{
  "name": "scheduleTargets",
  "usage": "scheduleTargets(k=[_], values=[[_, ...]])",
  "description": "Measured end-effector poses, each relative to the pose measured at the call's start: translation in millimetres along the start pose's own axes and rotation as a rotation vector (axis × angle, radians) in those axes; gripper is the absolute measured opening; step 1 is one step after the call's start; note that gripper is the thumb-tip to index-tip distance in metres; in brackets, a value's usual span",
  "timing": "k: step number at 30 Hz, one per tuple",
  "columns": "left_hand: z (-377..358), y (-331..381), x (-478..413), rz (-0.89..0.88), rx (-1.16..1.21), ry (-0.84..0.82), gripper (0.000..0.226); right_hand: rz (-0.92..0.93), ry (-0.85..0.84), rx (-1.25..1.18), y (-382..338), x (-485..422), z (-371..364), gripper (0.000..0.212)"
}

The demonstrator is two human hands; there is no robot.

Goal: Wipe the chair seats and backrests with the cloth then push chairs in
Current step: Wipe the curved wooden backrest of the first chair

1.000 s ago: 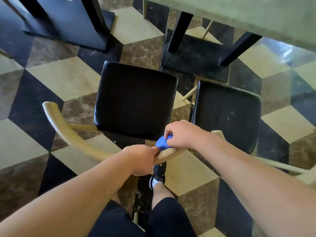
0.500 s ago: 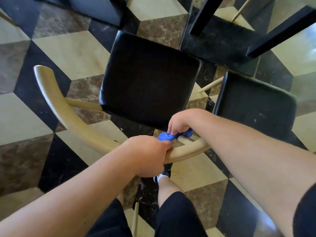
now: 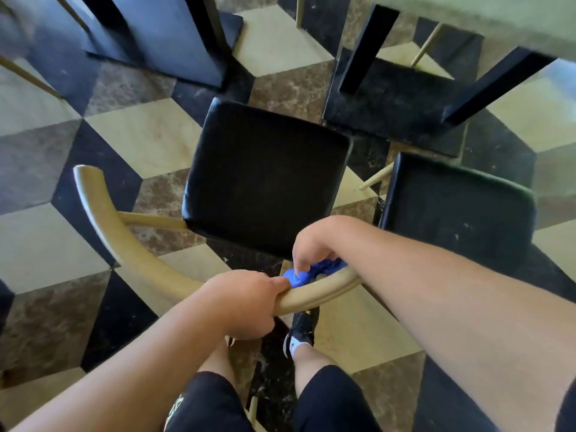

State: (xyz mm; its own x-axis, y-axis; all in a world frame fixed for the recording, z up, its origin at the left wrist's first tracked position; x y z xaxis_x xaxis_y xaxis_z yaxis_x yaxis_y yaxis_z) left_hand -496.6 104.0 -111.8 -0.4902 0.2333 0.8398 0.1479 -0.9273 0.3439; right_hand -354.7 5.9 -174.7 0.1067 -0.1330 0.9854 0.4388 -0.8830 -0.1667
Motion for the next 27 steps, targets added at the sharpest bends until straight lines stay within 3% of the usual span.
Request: scheduleTargets(k=[5, 10, 15, 17, 20, 24, 27], values=[[4, 9, 2, 0.070, 0.003, -0.028, 0.039, 0.178, 0.258, 0.107, 1, 82, -11, 0.018], [3, 19, -11, 0.149, 0.107, -0.042, 0.062, 0.203, 0.754, -0.026, 37, 125, -35, 0.015], [12, 78, -46, 0.040, 0.288, 0.208, 0.070, 0.092, 1.293, -0.279, 106, 137, -85, 0.007], [18, 107, -56, 0.016, 0.238, 0.328, 0.063, 0.043, 1.356, -0.323, 129, 138, -110, 0.006], [26, 149, -66, -0.059, 0.196, 0.443, 0.055, 0.012, 1.300, -0.331, 151, 134, -147, 0.011], [32, 196, -75, -0.113, 0.064, 0.474, 0.058, 0.041, 1.340, -0.349, 172, 129, -176, 0.013], [30, 224, -77, -0.171, 0.103, 0.487, 0.060, 0.066, 1.388, -0.409, 195, 126, -196, 0.021]])
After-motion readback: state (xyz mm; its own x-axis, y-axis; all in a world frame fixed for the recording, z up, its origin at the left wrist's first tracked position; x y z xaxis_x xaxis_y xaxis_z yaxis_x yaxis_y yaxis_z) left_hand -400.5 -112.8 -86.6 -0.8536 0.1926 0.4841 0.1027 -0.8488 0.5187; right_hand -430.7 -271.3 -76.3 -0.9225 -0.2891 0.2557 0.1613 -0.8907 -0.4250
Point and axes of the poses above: each hand's wrist, its own x-axis away from the middle knuckle, its own z-axis out of the back of the hand, y = z × x, the point moved 2 cm from there along -x, towards the middle knuckle, and after that the axes turned 2 degrees about -y, right-handed, at the moved point
